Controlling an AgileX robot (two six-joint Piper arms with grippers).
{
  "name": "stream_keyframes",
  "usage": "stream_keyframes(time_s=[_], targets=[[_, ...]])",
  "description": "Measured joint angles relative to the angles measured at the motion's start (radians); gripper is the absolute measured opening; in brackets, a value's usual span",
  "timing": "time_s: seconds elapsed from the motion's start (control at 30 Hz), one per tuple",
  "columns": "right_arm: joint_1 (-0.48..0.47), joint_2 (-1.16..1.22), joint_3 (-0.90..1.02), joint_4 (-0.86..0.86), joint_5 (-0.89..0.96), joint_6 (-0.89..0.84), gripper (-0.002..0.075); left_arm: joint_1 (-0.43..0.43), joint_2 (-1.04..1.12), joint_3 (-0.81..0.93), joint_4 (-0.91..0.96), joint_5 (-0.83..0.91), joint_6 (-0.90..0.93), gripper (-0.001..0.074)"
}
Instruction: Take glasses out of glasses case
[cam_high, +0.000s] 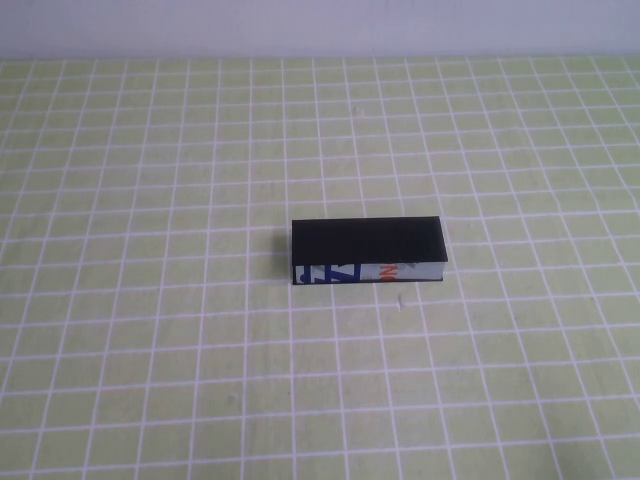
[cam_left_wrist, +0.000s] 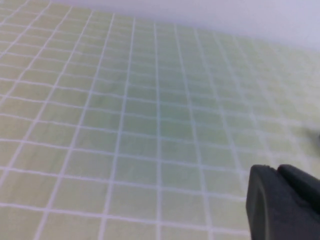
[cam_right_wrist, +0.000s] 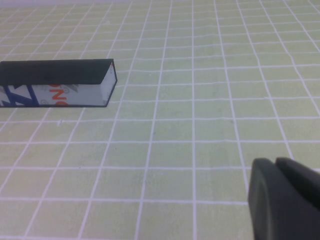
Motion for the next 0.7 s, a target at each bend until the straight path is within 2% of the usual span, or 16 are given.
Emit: stream_keyframes(time_s=[0.13, 0.23, 0.3, 0.47, 0.7], targets=[[0.000, 0.000, 0.000, 0.000, 0.000, 0.000, -0.0018, 0.000, 0.000, 0.000, -0.248, -0.108, -0.005, -0.0004], [0.000, 0.000, 0.000, 0.000, 0.000, 0.000, -0.0018, 0.000, 0.000, 0.000, -0.331, -0.184, -0.008, -0.0004], [0.000, 0.000, 0.000, 0.000, 0.000, 0.000, -0.0018, 0.000, 0.003, 0.000, -0.376, -0.171, -0.020, -0.0004], [0.000, 0.000, 0.000, 0.000, 0.000, 0.000, -0.0018, 0.001, 0.150, -0.126, -0.416, 0.040, -0.022, -0.0004], [0.000, 0.000, 0.000, 0.000, 0.000, 0.000, -0.0018, 0.001, 0.573, -0.448, -0.405, 0.381, 0.127, -0.0004]])
